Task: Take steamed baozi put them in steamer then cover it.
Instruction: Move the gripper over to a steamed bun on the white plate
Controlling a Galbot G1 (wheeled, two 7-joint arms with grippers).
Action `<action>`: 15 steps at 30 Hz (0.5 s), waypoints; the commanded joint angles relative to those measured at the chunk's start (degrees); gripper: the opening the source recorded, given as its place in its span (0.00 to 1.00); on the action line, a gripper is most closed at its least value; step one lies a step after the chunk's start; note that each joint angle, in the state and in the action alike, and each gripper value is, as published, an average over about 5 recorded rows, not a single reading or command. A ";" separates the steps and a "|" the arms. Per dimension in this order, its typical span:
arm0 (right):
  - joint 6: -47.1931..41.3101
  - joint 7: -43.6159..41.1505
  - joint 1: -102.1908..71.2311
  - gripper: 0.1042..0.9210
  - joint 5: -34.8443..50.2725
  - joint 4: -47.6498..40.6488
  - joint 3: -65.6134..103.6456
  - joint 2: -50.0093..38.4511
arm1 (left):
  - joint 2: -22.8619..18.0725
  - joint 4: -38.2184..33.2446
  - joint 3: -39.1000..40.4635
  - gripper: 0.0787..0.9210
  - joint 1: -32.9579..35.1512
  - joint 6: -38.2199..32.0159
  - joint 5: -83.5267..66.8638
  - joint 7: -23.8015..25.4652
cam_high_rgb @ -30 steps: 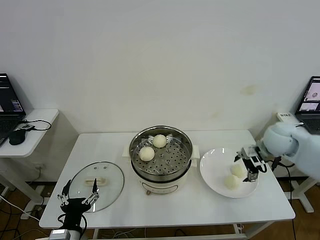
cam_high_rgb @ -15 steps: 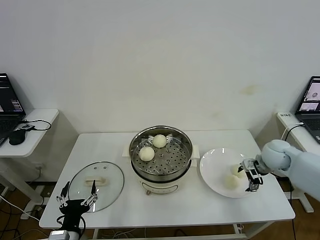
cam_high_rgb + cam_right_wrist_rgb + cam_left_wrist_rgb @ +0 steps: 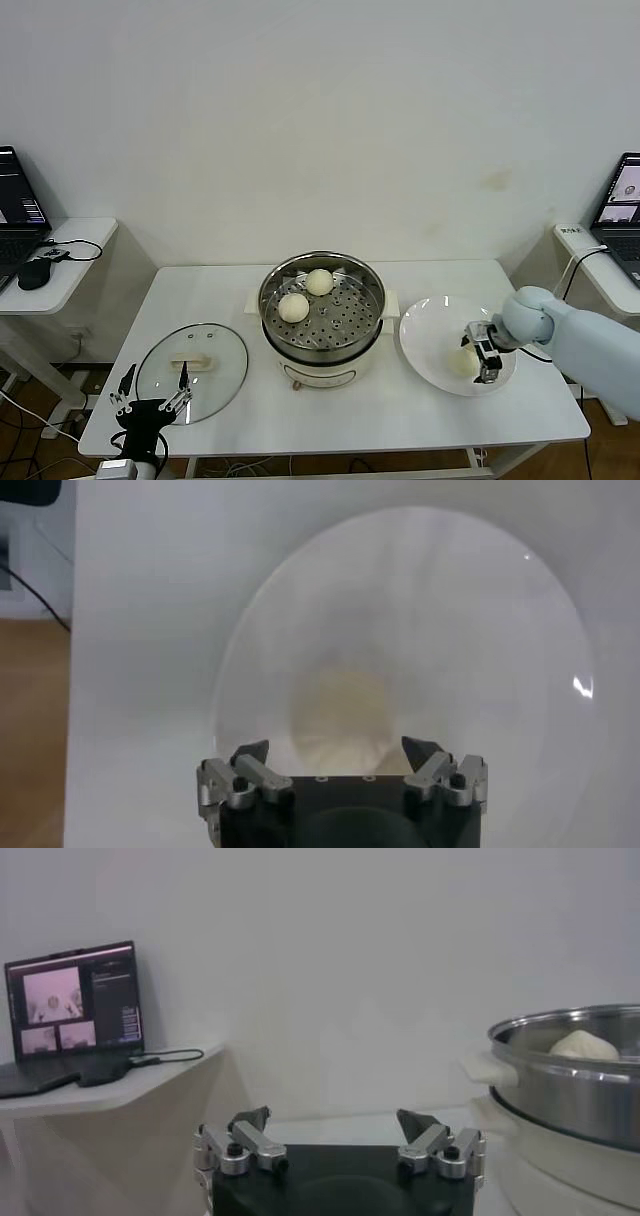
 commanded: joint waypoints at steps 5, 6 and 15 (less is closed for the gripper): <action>-0.74 0.02 -0.83 0.78 -0.41 -1.86 0.76 2.43 | 0.02 0.17 -0.05 0.88 -0.11 -0.08 -0.14 -0.07; -0.76 -0.14 -0.77 0.75 -0.44 -1.88 0.76 2.41 | 0.00 0.17 -0.04 0.88 -0.12 -0.08 -0.14 -0.08; -1.11 -2.14 1.57 0.62 1.47 0.04 0.24 0.58 | 0.10 0.02 -0.08 0.88 0.14 -0.07 -0.14 -0.12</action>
